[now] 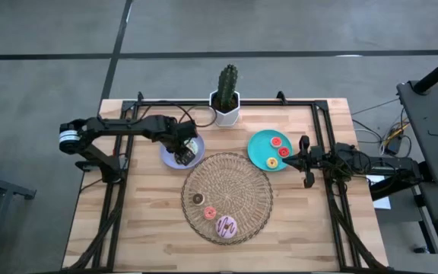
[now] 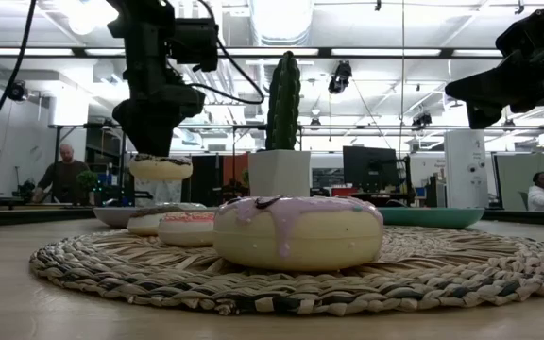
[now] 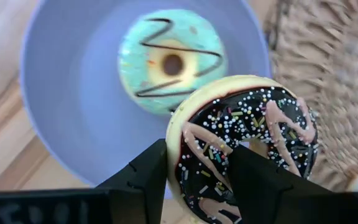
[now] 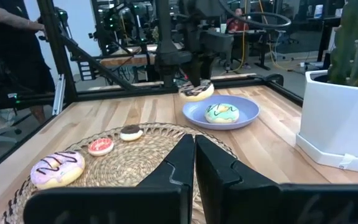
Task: Pick & Place donuts
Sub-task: Put the large black donut on the purple plate
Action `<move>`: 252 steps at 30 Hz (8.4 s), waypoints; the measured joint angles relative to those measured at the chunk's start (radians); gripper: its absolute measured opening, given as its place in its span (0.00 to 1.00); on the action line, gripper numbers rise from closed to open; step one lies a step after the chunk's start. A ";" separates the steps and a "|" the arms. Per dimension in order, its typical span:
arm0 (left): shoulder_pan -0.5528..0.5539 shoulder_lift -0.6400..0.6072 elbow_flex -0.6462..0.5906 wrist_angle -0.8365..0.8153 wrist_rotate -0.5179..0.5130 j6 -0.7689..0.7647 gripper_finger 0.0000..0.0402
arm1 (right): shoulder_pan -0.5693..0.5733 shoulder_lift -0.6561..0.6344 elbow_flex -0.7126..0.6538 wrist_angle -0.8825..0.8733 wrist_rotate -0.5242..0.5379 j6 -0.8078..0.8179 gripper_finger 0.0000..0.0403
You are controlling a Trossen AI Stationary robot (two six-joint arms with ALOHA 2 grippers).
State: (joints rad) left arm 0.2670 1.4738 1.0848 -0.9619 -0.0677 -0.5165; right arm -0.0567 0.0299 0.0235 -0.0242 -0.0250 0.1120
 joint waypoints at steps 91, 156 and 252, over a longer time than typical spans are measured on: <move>0.179 0.135 -0.051 -0.078 0.078 -0.102 0.34 | 0.000 0.006 0.000 0.000 0.001 0.000 0.02; 0.314 0.129 0.027 -0.055 -0.098 -0.001 0.34 | 0.000 0.006 0.000 0.000 0.000 0.000 0.02; 0.323 0.172 -0.010 0.147 -0.160 0.016 0.34 | 0.000 0.006 0.000 0.000 0.001 0.000 0.02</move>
State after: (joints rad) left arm 0.5896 1.6459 1.0744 -0.8150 -0.2281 -0.5006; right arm -0.0570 0.0360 0.0238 -0.0242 -0.0244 0.1120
